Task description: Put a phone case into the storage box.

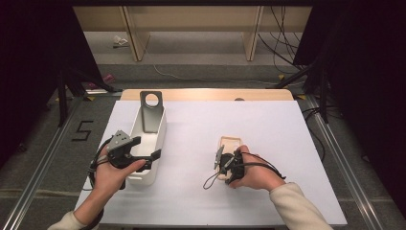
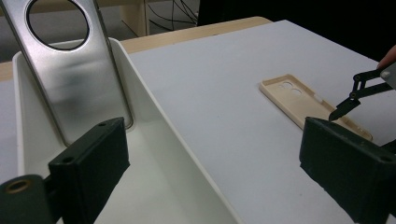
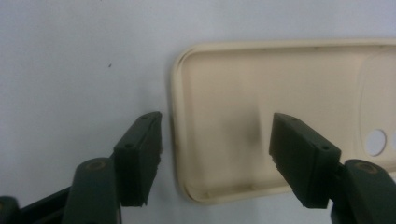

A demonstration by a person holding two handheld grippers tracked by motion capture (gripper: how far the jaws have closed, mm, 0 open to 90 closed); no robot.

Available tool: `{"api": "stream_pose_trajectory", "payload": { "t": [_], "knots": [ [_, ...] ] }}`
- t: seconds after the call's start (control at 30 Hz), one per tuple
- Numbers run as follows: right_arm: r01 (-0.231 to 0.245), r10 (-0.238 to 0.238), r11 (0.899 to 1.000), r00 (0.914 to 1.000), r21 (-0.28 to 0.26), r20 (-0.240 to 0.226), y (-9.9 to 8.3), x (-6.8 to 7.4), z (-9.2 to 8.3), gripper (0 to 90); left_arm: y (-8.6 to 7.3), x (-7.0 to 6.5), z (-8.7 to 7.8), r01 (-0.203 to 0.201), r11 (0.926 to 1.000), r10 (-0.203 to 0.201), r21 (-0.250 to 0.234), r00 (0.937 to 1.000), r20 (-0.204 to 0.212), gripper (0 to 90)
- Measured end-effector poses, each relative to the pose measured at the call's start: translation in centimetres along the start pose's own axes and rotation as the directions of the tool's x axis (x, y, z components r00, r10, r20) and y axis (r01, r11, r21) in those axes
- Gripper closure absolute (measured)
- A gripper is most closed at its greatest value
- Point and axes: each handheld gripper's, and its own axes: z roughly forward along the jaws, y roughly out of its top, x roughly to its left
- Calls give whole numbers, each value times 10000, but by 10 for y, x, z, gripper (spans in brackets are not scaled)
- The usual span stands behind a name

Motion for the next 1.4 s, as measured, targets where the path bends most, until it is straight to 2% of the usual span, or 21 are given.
{"api": "stream_pose_trajectory", "payload": {
  "t": [0.3, 0.77, 0.83, 0.97, 1.1, 1.4],
  "knots": [
    [245, -245, 9997, 9993, -22, -279, 1, 0, 1, 433, 0, 0, 1, -27, 10000, 27, 38, 10000, 29, 78],
    [898, -885, 9959, 9932, 146, -762, 5, 5, -1, 660, -1, -1, 2, -62, 9999, 62, 82, 10000, 63, 79],
    [877, -853, 9959, 9923, 225, -902, 5, 6, -1, 694, -1, -1, 2, -54, 9999, 54, 88, 10000, 64, 79],
    [1116, -1099, 9936, 9906, 164, -817, 5, 6, -1, 752, -1, -2, 2, -53, 9999, 53, 91, 10000, 65, 80],
    [1155, -1133, 9929, 9908, 268, -740, 5, 8, -2, 803, -1, -2, 2, -86, 9999, 86, 89, 9999, 70, 81],
    [1240, -1215, 9919, 9893, 278, -803, 5, 8, -2, 853, -1, -2, 2, -80, 9999, 79, 87, 9999, 86, 82]
  ]
}}
